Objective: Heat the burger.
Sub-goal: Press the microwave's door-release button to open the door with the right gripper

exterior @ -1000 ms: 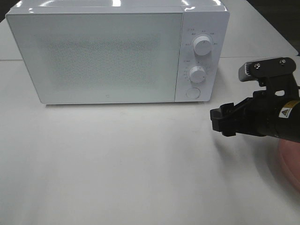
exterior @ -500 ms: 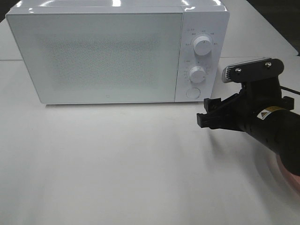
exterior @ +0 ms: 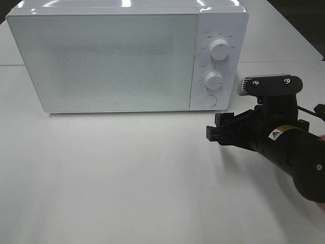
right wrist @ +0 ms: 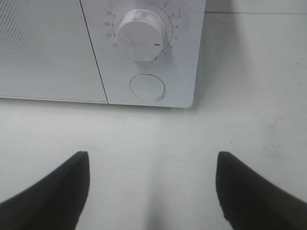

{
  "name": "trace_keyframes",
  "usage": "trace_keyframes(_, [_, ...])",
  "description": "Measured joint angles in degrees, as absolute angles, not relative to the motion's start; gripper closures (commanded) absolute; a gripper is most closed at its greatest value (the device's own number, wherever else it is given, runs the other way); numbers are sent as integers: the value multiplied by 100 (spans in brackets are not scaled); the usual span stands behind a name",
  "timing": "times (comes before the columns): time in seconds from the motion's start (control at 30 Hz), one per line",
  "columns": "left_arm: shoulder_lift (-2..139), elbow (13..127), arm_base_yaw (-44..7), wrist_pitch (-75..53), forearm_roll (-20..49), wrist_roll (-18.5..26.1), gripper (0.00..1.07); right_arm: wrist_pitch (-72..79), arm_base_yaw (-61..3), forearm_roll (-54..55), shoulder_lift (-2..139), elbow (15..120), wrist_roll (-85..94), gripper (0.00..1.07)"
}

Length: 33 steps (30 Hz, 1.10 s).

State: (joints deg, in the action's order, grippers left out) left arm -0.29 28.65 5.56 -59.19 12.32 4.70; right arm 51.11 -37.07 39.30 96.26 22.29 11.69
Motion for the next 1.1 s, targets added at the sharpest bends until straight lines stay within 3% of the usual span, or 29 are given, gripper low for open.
trace_keyframes(0.37, [-29,2865,556,-5919,1232,470,7,5122,-3707,3930,9626,2229,-1266,62])
trace_keyframes(0.6, [-29,2865,556,-5919,1232,470,7,5128,-3707,3930,9626,2229,-3896,79])
trace_keyframes(0.87, [-29,2865,556,-5919,1232,470,7,5139,-3707,3936,9626,2229,-5151,82])
trace_keyframes(1.07, [-29,2865,556,-5919,1232,470,7,5139,-3707,3936,9626,2229,-6394,97])
trace_keyframes(1.1, [-29,2865,556,-5919,1232,470,7,5139,-3707,3936,9626,2229,-6463,104])
